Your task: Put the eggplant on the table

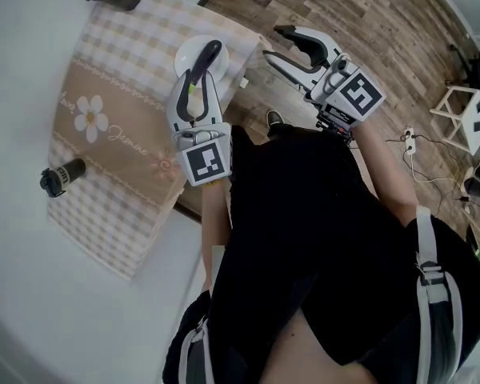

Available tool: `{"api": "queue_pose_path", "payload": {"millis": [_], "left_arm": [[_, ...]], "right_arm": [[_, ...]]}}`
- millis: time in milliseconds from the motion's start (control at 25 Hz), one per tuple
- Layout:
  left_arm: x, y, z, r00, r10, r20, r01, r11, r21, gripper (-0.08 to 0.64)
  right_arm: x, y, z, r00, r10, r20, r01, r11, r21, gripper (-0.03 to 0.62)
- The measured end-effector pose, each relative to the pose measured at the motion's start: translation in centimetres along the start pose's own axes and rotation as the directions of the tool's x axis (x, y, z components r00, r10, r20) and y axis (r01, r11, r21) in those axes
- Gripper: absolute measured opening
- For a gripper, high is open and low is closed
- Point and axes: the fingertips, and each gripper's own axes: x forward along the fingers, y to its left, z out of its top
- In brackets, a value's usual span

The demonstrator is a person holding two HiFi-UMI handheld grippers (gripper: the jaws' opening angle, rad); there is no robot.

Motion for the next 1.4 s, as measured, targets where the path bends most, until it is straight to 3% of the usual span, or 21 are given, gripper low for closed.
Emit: {"api": "queue_pose_path", "payload": {"millis": [280, 440, 640, 1400], "left_arm": [[0.0, -0.4, 0.6, 1.0, -0.001, 0.025, 0.0, 1.0, 0.009, 0.028], [-0.1, -0.6, 0.5, 1.0, -0.002, 0.022, 0.002, 1.0, 0.013, -0.003], [0.0, -0.7, 0.5, 1.0, -0.001, 0.027, 0.0, 1.0, 0.012, -0.003], [0.5, -1.2, 0.1, 1.0, -0.006, 0.024, 0.006, 1.0, -0.005, -0.003]], "right_arm": [[-0.1, -0.2, 0.6, 1.0, -0.013, 0.019, 0.014, 1.0, -0.013, 0.178], [-0.4, -0.3, 0.6, 0.999, -0.029, 0.026, 0.029, 1.0, -0.01, 0.135], [-0.7, -0.9, 1.1, 0.997, -0.056, 0.051, 0.057, 0.998, -0.017, 0.011], [-0.7, -1.3, 0.2, 0.998, -0.064, 0.013, 0.065, 0.997, -0.044, 0.005]]}}
